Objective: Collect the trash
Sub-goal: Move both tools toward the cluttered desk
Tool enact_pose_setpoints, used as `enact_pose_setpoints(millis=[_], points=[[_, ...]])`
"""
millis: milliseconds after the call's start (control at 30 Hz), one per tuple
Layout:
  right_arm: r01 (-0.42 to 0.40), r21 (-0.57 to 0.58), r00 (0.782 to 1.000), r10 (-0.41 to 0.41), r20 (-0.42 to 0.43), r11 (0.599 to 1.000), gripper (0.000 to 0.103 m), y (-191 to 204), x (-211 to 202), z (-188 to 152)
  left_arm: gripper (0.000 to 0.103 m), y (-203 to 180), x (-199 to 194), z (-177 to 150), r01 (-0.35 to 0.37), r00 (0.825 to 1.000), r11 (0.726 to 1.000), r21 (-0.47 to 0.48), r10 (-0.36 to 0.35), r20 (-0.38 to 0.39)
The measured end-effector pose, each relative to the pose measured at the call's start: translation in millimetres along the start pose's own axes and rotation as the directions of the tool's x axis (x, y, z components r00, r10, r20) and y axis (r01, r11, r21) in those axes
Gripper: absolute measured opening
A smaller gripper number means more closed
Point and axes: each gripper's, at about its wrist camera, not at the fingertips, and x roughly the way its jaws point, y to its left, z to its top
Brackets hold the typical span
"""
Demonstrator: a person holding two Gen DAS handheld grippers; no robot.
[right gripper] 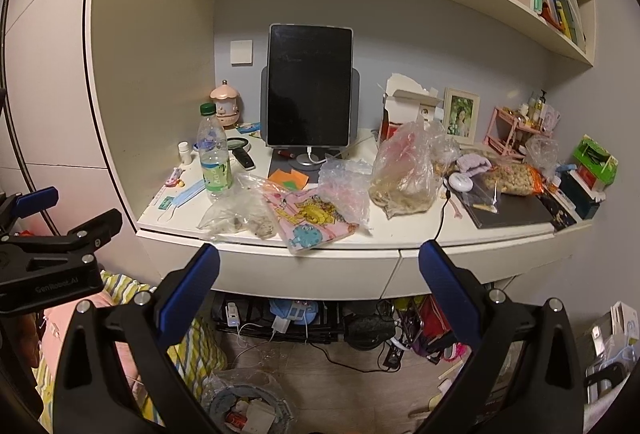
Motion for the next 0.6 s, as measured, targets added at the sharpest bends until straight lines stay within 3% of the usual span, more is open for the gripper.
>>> enact_pose_setpoints(millis=[600], points=[[0.064,0.056,0.998,-0.063,-0.025,0.996,0.097,20,-17,-20,0.098,19,8,-26,0.069,0.998,0.997,0.019,-0.069,-0.011]])
